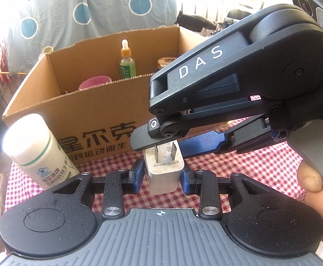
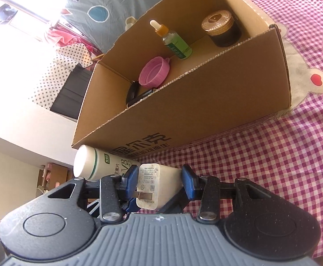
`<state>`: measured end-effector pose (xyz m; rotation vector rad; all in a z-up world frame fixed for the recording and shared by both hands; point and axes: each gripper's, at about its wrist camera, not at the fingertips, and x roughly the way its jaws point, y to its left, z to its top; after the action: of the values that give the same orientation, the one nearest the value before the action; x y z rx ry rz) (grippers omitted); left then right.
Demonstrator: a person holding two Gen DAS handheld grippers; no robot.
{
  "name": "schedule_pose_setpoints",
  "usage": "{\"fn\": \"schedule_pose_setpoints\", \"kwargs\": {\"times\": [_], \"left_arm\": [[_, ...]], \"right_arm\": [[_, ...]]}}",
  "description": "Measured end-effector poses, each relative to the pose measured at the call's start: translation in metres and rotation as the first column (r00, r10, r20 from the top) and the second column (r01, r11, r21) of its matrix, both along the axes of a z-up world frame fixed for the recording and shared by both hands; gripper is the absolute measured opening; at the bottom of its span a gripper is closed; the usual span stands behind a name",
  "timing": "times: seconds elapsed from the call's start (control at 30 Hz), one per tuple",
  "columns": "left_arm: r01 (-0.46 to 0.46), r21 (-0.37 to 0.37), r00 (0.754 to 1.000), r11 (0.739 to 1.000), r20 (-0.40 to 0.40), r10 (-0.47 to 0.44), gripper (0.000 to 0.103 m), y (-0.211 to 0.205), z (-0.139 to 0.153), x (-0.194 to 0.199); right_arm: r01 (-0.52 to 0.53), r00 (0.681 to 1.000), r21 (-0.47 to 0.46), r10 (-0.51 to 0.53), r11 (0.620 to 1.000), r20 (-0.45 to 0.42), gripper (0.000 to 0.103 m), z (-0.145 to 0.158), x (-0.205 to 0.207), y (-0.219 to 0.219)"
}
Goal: Organize rigid objects
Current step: 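Close the right gripper on the white plug charger, then carry the charger with the right gripper down into the box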
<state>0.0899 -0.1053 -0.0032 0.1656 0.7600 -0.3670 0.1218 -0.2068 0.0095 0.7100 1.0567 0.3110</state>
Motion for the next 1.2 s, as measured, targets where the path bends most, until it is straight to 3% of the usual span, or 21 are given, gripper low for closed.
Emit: {"fn": "schedule_pose_setpoints", "kwargs": {"times": [0.33,0.6,0.73,0.9,1.2], "left_arm": [[-0.019,-0.013,0.994,1.000,0.108,0.021,0.032,0.004,0.047,-0.013],[-0.020,-0.051,0.989,0.998,0.146,0.027,0.033,0.002,0.085,0.026],[-0.038,-0.084,0.998,0.996,0.044,0.042,0.033,0.001,0.081,0.072],[-0.070,-0.090,0.990,0.994,-0.131,0.057,0.033,-0.001,0.057,0.126],[-0.143,-0.039,0.921,0.989,-0.370,0.118,0.033,-0.005,0.017,0.173]], "right_arm": [[-0.025,0.991,-0.028,0.028,0.999,0.132,0.046,0.054,-0.003,0.010],[-0.053,0.971,-0.096,0.073,0.994,0.226,0.047,0.102,0.041,0.010],[-0.080,0.977,-0.131,0.104,0.988,0.186,0.047,0.098,0.085,0.006],[-0.114,0.990,-0.148,0.125,0.982,0.071,0.048,0.063,0.139,0.001],[-0.176,0.979,-0.089,0.165,0.980,-0.123,0.048,-0.005,0.189,-0.008]]}}
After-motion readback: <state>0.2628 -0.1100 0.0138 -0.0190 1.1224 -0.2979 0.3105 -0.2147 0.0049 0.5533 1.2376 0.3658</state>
